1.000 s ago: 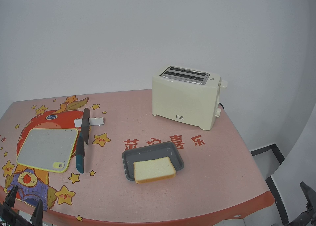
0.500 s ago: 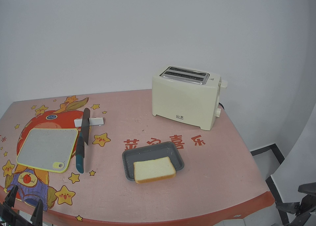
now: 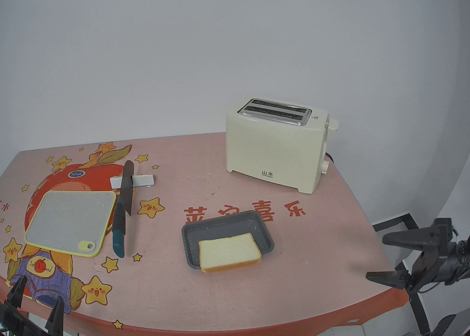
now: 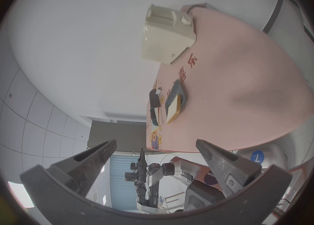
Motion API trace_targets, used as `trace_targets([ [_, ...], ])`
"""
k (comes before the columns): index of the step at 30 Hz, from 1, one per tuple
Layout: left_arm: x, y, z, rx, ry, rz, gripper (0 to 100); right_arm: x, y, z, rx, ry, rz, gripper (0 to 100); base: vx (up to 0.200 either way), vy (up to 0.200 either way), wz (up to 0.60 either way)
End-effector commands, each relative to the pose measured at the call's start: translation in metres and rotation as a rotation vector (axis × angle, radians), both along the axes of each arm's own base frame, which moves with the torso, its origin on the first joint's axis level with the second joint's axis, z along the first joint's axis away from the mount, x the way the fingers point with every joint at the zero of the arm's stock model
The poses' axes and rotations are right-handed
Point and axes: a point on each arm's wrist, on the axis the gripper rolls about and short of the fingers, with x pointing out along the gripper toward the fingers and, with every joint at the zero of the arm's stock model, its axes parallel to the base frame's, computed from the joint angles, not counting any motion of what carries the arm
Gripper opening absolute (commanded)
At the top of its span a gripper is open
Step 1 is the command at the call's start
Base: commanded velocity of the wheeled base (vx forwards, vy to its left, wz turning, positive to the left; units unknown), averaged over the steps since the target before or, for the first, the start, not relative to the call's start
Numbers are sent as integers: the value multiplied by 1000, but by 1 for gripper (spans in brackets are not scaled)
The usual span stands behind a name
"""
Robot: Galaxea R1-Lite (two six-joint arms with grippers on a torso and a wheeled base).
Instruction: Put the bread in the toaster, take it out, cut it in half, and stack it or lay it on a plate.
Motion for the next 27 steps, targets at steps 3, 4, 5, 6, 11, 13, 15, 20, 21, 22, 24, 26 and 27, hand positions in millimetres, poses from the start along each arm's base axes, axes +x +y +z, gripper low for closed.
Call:
trace_targets([
  [3, 1, 0, -4, 0, 15, 0, 100, 29, 33, -29, -63, 125, 106, 100, 0, 0, 0],
  [4, 1, 0, -4, 0, 15, -1, 100, 30, 34, -30, -66, 127, 108, 100, 0, 0, 0],
  [5, 1, 0, -4, 0, 15, 0, 100, 32, 38, -32, -68, 126, 116, 100, 0, 0, 0],
  [6, 1, 0, -5, 0, 17, 0, 100, 34, 42, -34, -70, 123, 122, 100, 0, 0, 0],
  [11, 1, 0, -5, 0, 17, -1, 100, 39, 54, -40, -72, 119, 161, 100, 0, 0, 0],
  [13, 1, 0, -5, 0, 17, 0, 100, 43, 59, -43, -71, 116, 171, 100, 0, 0, 0],
  [15, 1, 0, -5, 0, 17, 0, 100, 46, 63, -45, -71, 114, 175, 100, 0, 0, 0],
  [20, 1, 0, -4, 0, 15, 0, 100, 59, 77, -56, -76, 118, 189, 100, 0, 0, 0],
  [21, 1, 0, -4, 0, 15, 0, 100, 59, 77, -56, -76, 118, 189, 100, 0, 0, 0],
  [22, 1, 0, -4, 0, 15, 0, 100, 61, 80, -57, -70, 107, 194, 100, 0, 0, 0],
  [24, 1, 0, -4, 0, 15, -1, 100, 64, 83, -55, -55, 80, 194, 100, 0, 0, 0],
  [26, 1, 0, -4, 0, 15, 0, 100, 66, 84, -54, -47, 67, 192, 100, 0, 0, 0],
  [27, 1, 0, -5, 0, 17, 0, 100, 71, 88, -52, -34, 63, 179, 100, 0, 0, 0],
])
